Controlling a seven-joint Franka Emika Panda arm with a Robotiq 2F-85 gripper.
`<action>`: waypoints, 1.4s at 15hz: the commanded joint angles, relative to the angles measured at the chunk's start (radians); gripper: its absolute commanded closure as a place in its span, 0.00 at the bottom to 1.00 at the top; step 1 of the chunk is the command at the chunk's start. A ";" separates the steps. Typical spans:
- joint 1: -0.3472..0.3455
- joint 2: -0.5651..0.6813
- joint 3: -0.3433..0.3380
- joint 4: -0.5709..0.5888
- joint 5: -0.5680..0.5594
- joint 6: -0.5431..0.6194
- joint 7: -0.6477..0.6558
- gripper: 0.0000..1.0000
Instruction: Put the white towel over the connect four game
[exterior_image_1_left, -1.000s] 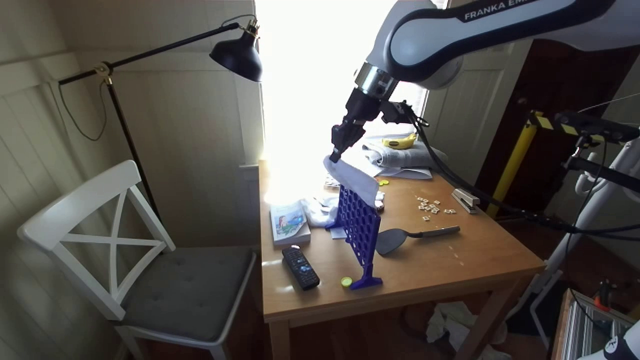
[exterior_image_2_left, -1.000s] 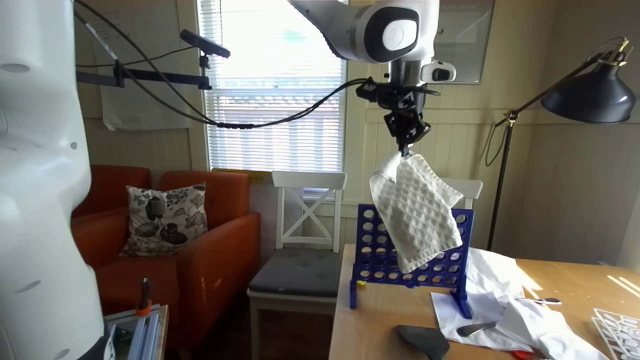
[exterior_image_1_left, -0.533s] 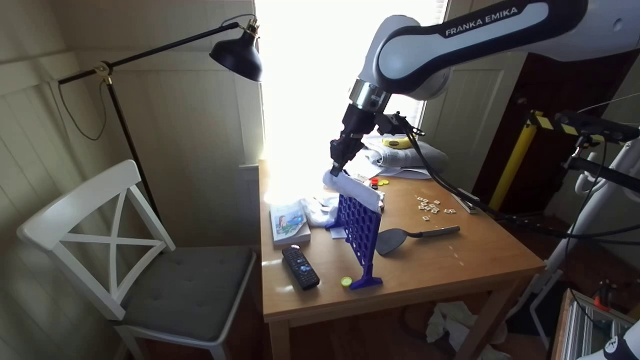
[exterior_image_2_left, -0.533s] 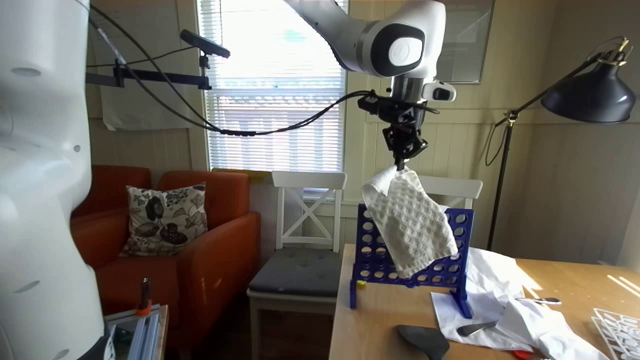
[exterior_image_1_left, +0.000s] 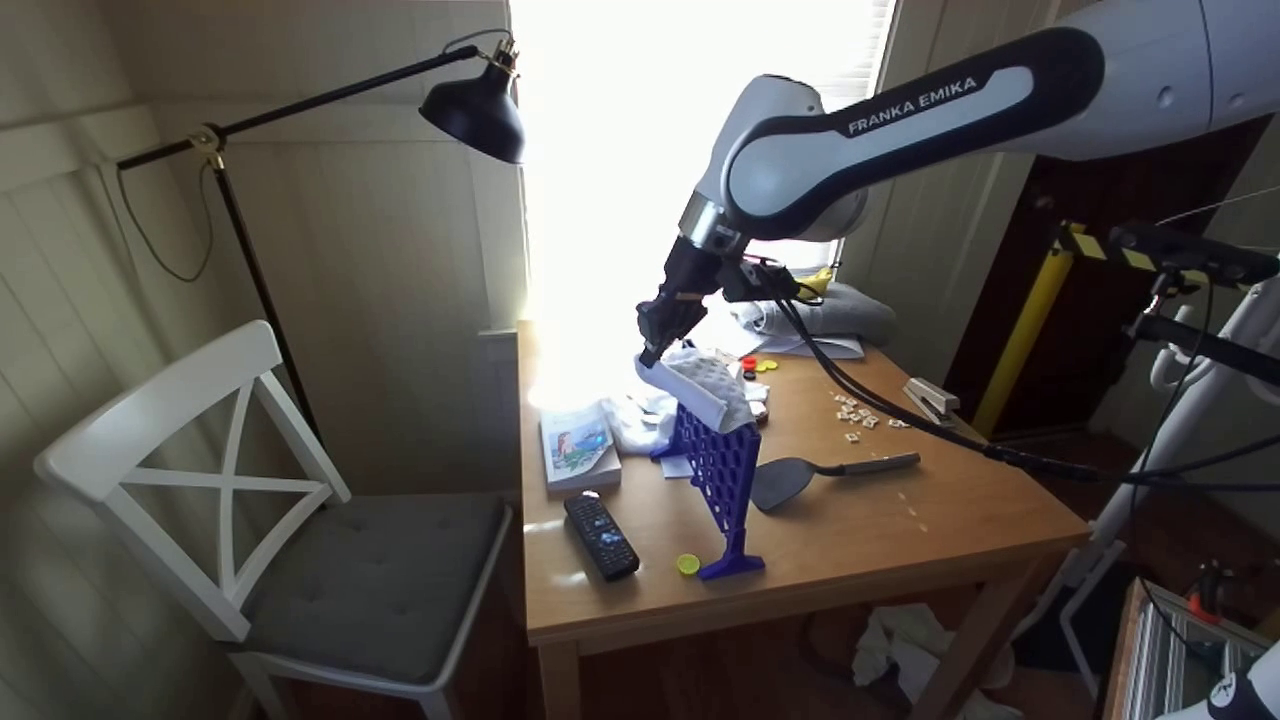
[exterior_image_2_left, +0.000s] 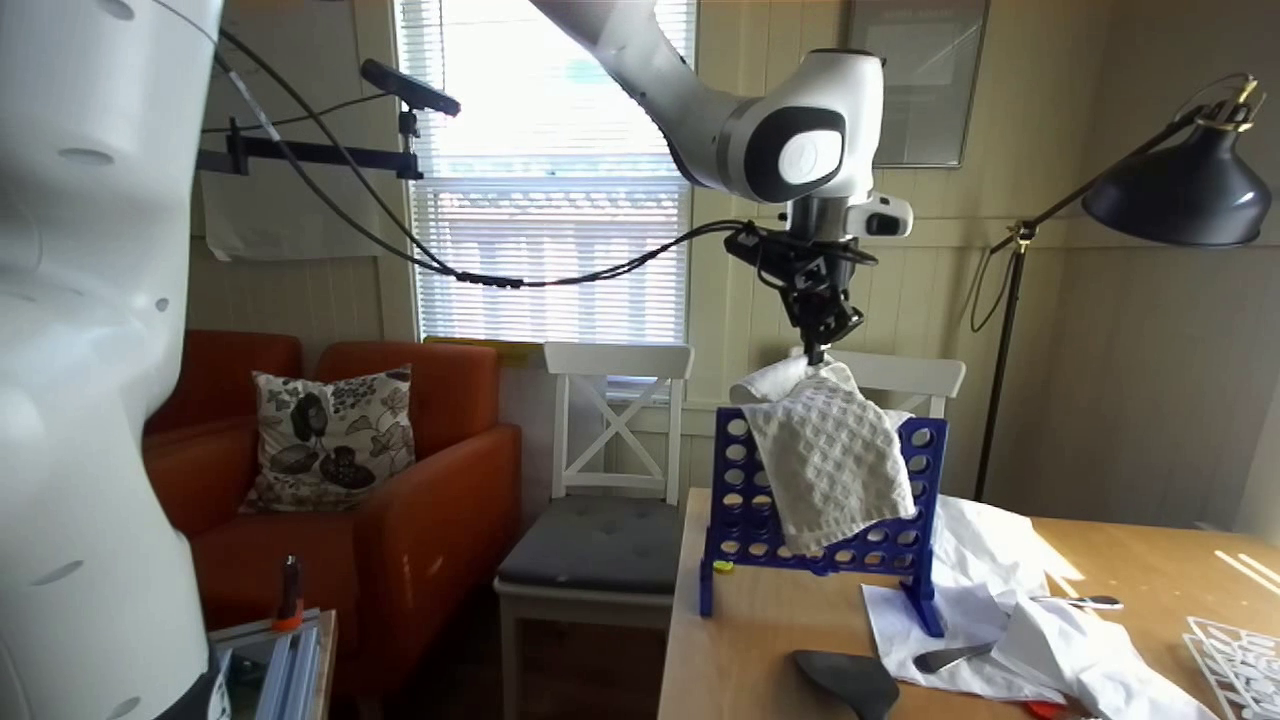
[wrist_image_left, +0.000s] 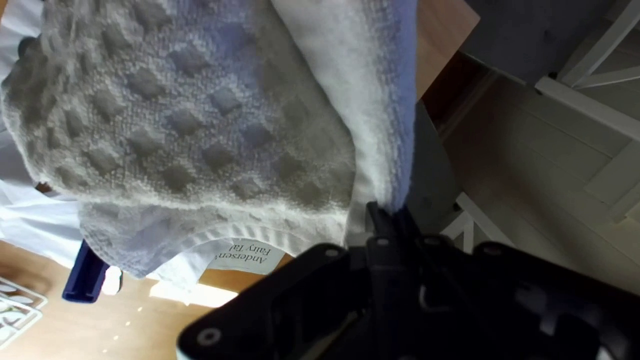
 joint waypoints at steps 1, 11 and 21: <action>0.009 0.048 0.001 0.033 -0.030 -0.022 0.055 0.99; 0.013 0.061 -0.003 0.045 -0.079 -0.038 0.076 0.43; 0.015 -0.280 -0.070 -0.103 -0.464 -0.055 0.271 0.00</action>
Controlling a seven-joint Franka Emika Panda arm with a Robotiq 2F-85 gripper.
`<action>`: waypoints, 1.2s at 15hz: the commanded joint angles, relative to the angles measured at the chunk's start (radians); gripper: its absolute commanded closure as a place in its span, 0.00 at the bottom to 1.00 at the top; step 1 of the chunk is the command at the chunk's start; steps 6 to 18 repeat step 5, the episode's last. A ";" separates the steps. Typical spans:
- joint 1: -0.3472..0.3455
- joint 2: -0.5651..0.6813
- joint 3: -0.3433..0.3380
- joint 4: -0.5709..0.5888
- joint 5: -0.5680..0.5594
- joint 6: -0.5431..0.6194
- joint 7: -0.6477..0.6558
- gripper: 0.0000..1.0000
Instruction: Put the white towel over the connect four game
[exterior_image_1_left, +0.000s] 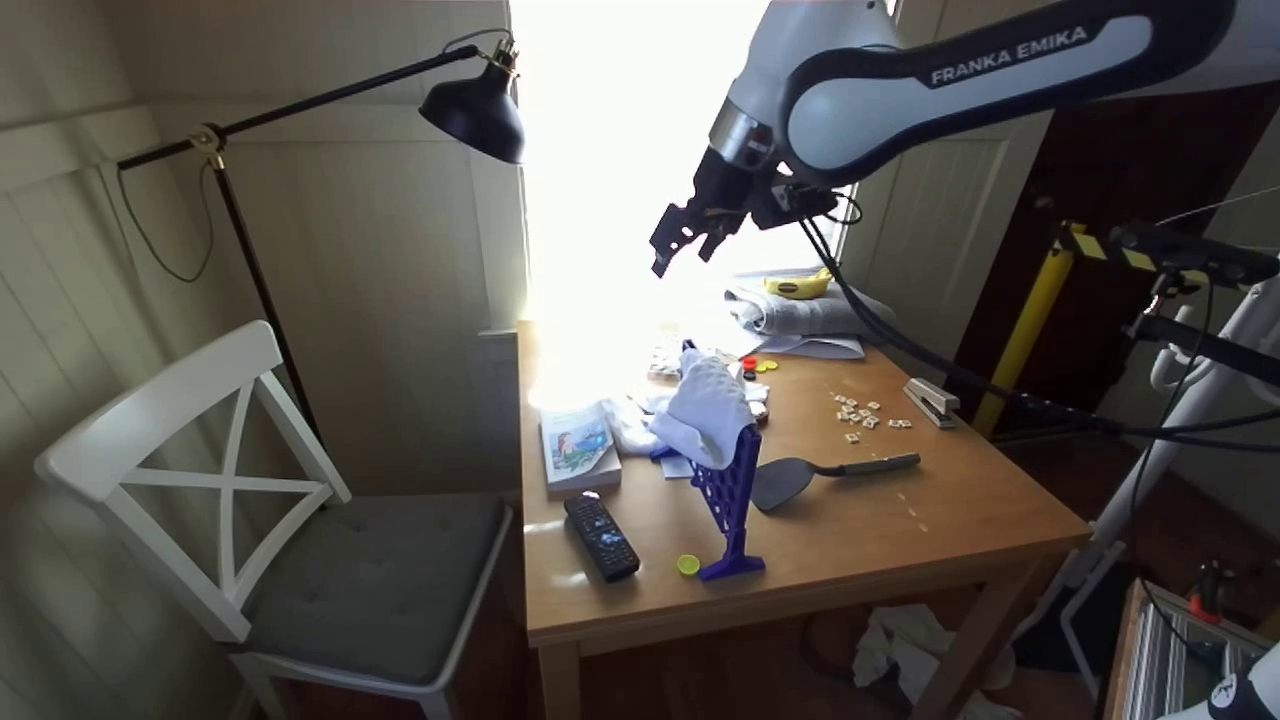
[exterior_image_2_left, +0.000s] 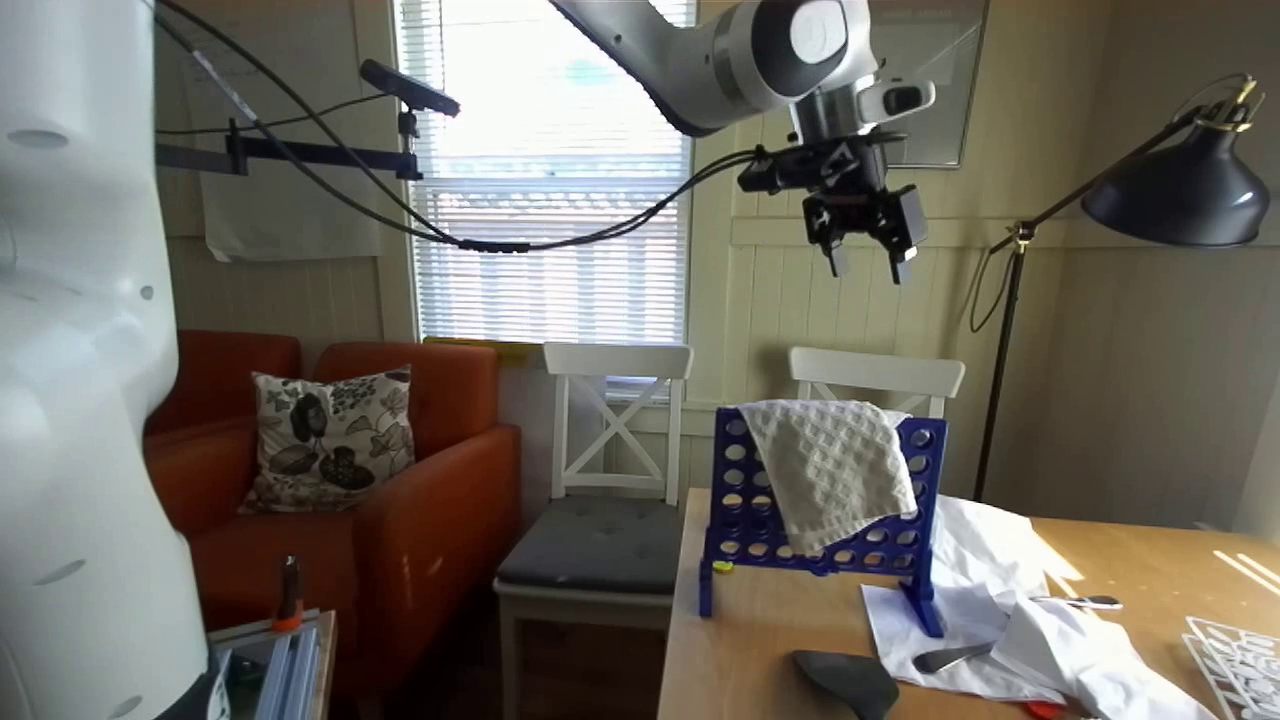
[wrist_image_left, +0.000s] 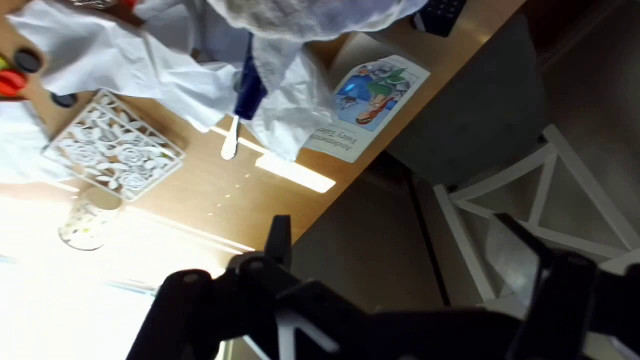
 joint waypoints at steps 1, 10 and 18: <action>-0.011 -0.183 -0.008 -0.165 -0.110 -0.077 0.082 0.00; -0.027 -0.146 0.007 -0.110 -0.063 -0.065 0.040 0.00; -0.027 -0.146 0.007 -0.110 -0.063 -0.065 0.040 0.00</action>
